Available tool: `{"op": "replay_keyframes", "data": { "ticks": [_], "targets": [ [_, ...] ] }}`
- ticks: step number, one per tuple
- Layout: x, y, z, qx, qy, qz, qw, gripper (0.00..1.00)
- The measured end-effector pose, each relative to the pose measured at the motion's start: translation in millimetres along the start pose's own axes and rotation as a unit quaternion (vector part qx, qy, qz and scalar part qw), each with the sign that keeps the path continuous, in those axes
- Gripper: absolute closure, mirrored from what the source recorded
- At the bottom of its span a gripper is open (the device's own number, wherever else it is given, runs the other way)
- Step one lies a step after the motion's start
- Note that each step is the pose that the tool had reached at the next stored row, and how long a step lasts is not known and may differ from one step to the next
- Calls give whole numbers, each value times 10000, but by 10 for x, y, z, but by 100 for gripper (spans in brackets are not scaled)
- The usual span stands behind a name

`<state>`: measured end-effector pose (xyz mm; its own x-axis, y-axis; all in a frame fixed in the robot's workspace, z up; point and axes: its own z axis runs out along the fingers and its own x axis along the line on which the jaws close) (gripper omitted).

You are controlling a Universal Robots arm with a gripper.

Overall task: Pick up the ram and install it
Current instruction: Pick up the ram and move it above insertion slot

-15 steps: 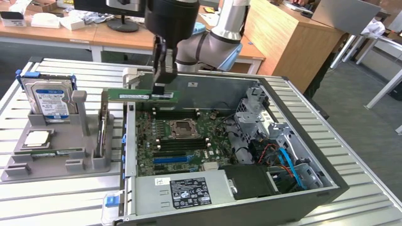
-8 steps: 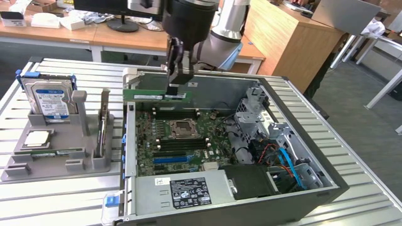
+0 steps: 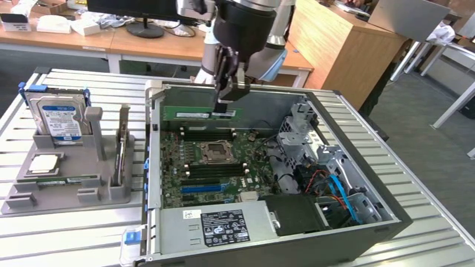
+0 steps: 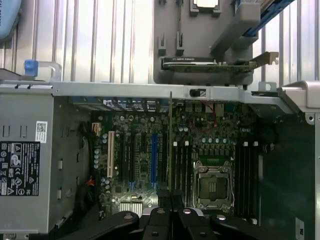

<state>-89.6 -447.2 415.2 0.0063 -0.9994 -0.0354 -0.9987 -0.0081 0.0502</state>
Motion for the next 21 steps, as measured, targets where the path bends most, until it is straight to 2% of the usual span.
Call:
{"op": "replay_keyframes", "data": {
  "ticks": [15,18,21],
  "targets": [
    [3,-484,-25,0,0,1,10000,89],
    [4,-544,-27,0,0,0,10000,89],
    [3,-546,-27,0,0,0,10000,89]
  ]
}}
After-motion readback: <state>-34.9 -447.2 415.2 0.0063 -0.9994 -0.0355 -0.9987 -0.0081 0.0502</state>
